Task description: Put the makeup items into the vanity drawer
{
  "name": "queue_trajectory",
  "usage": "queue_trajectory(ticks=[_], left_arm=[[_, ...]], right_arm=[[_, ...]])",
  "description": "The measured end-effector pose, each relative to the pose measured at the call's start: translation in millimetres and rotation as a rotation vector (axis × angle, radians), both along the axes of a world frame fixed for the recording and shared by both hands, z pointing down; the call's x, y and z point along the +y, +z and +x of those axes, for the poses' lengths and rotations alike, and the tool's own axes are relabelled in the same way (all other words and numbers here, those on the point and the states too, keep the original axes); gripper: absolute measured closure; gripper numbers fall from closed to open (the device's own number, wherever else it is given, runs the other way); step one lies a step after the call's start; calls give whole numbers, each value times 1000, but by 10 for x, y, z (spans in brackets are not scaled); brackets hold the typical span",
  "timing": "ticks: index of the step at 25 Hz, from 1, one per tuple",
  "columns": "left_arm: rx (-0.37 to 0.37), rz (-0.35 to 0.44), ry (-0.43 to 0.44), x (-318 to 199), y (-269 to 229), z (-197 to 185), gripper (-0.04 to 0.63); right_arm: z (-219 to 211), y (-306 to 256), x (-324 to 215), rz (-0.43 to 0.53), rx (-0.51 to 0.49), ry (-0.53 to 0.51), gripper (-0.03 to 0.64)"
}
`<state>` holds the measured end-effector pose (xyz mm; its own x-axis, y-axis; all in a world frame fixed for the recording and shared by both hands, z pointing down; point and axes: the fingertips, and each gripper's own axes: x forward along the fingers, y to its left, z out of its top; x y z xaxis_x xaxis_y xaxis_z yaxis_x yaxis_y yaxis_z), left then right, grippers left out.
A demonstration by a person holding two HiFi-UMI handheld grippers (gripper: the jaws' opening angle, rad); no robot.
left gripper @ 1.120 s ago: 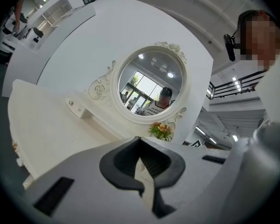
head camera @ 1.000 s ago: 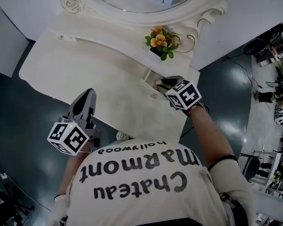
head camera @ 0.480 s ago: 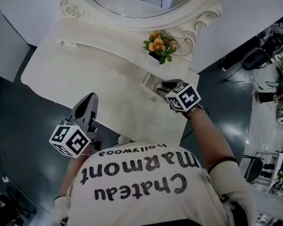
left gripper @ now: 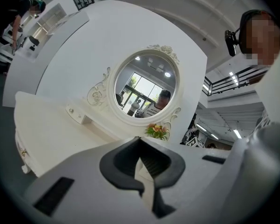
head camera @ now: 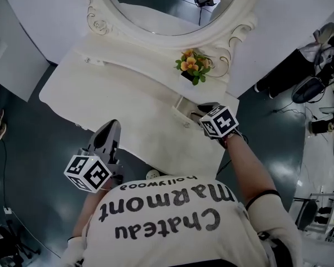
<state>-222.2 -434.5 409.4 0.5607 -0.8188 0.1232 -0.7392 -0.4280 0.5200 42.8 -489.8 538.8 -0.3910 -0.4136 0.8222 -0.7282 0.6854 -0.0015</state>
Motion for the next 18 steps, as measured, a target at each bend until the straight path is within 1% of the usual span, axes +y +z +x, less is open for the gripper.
queue_trajectory(ticks=[5, 8, 13, 15, 16, 18], left_arm=[[-14, 22, -22, 243, -107, 49, 588], [-24, 30, -25, 390, -155, 106, 588], [-32, 34, -34, 637, -190, 226, 588], [-36, 42, -32, 734, -219, 310, 588], [-37, 46, -31, 792, -231, 361, 588], [-36, 51, -31, 922, -236, 480, 588]], right_arm=[[65, -160, 77, 26, -77, 80, 439], [139, -310, 133, 56, -139, 159, 440], [242, -608, 348, 87, -354, 321, 456], [306, -753, 434, 132, -426, 390, 514], [341, -831, 486, 160, -462, 423, 532], [405, -985, 614, 214, -538, 478, 540]])
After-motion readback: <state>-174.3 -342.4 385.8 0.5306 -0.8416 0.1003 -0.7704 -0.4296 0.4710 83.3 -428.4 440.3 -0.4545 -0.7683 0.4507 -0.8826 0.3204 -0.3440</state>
